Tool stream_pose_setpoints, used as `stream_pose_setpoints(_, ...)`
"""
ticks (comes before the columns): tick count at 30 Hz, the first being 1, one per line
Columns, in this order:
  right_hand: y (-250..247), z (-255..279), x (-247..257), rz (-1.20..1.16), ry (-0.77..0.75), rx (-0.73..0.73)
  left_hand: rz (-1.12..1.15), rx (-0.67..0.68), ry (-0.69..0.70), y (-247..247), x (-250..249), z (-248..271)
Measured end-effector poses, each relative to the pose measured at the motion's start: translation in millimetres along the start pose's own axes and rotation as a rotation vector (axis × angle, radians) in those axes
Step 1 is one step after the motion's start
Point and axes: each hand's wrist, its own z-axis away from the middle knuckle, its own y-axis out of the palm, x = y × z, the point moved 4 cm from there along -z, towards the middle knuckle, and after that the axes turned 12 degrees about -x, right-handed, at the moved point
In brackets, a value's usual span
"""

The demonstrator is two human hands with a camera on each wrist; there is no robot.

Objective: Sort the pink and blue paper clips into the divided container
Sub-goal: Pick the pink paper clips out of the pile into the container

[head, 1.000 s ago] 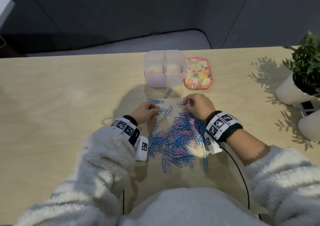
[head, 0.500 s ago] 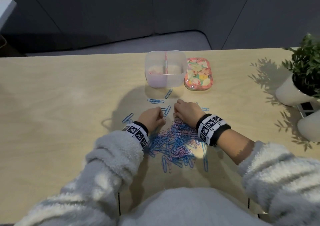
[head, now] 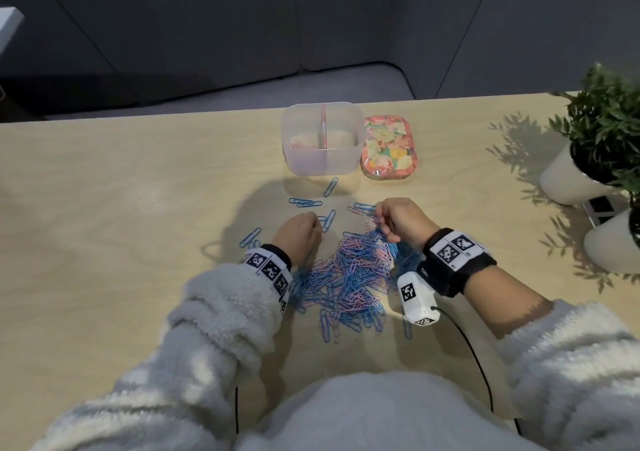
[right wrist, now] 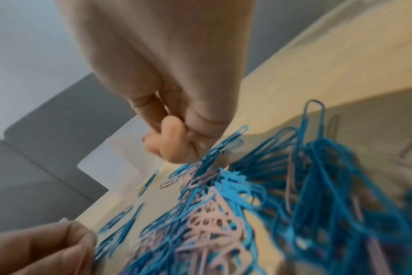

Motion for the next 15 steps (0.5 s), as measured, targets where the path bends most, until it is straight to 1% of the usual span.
stream_pose_setpoints(1,2,3,-3,-0.016,0.058,0.032,0.091,0.013,-0.056,-2,1,-1)
stream_pose_setpoints(2,6,7,-4,0.049,0.049,0.071,0.187,0.034,-0.106,-2,1,-1)
stream_pose_setpoints(3,12,10,-3,0.187,-0.043,0.108,0.292,0.056,-0.151,-3,-1,-1)
stream_pose_setpoints(5,24,18,1,0.539,-0.377,0.175,0.483,0.092,-0.243,-3,-7,-1)
stream_pose_setpoints(6,30,22,2,0.693,-0.511,0.199,0.549,0.114,-0.299,-2,-9,0)
stream_pose_setpoints(8,37,29,2,0.937,-0.66,0.202,0.612,0.175,-0.401,2,-11,2)
stream_pose_setpoints(9,39,31,3,0.999,-0.71,0.194,0.613,0.205,-0.426,5,-11,3)
stream_pose_setpoints(10,39,31,3,1.026,-0.744,0.184,0.586,0.221,-0.419,8,-11,4)
stream_pose_setpoints(12,35,29,1,1.03,-0.733,0.163,0.46,0.193,-0.312,11,-13,2)
stream_pose_setpoints(15,28,25,-9,0.972,-0.635,0.17,0.231,0.151,-0.156,16,-17,3)
